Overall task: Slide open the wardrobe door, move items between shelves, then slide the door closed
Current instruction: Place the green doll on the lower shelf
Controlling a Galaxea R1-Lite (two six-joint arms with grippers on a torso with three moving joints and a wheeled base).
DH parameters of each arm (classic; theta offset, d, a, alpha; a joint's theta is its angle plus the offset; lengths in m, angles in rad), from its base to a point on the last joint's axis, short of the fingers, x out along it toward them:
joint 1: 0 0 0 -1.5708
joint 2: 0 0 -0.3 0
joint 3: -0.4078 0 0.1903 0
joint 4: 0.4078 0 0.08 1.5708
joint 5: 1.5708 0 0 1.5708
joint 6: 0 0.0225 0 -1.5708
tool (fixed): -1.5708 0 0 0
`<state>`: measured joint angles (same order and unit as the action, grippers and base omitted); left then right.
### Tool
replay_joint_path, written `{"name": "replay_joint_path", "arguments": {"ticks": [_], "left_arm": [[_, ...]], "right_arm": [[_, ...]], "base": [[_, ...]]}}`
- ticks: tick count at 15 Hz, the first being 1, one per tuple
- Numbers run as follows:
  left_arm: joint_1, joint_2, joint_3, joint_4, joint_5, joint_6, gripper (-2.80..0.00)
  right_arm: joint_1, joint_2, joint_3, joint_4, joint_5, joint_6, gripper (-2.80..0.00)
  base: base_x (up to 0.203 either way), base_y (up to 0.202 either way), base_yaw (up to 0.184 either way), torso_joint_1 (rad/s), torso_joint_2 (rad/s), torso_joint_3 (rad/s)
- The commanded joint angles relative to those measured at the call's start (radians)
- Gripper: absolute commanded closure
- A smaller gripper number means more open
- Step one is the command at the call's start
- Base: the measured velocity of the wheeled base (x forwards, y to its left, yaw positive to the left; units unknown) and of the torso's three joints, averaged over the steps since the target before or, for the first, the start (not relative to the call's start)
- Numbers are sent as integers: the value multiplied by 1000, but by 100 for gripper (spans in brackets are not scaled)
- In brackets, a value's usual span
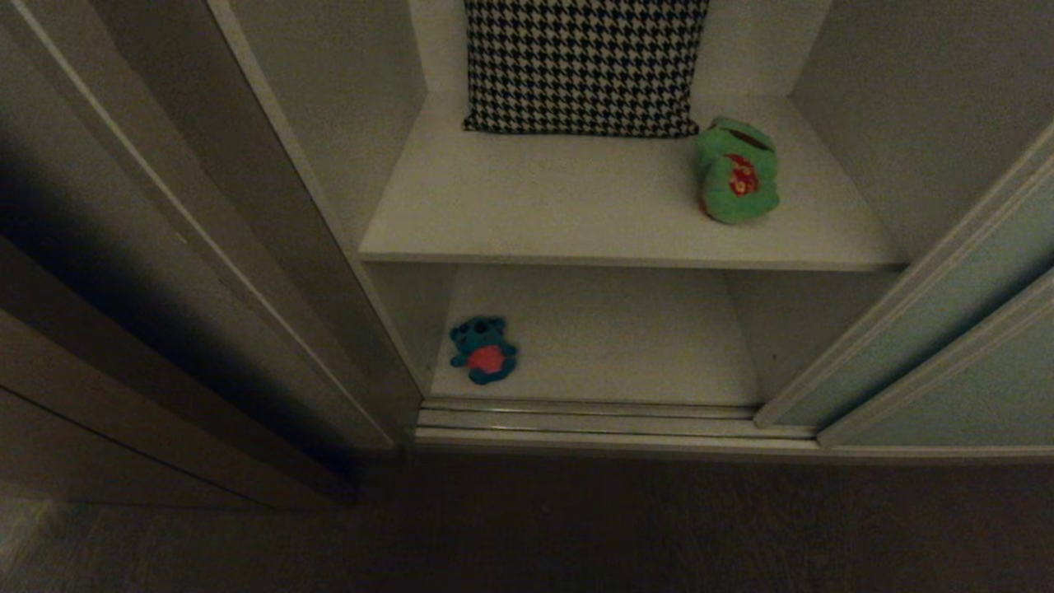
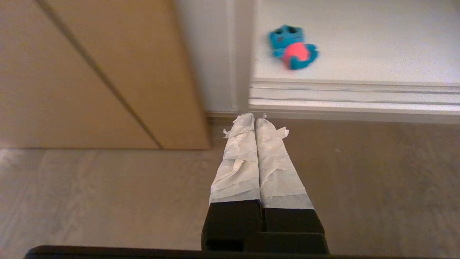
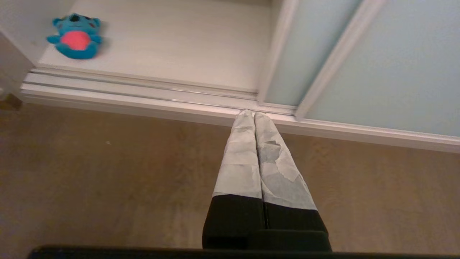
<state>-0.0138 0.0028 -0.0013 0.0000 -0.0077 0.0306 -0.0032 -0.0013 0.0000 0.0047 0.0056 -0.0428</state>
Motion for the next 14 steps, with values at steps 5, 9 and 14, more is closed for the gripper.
{"name": "replay_joint_path", "arguments": {"ticks": [5,9,14], "left_arm": [[0,2,0,0,0,0,0],[0,2,0,0,0,-1,0],[0,2,1,0,2,-6,0]], "right_arm": [[0,0,2,0,1,0,0],[0,0,2,0,1,0,0],[0,0,2,0,1,0,0]], "base": [[0,194,-2,3,2,-1],[0,196,-2,2,4,2],[0,118,-1,1,2,2]]}}
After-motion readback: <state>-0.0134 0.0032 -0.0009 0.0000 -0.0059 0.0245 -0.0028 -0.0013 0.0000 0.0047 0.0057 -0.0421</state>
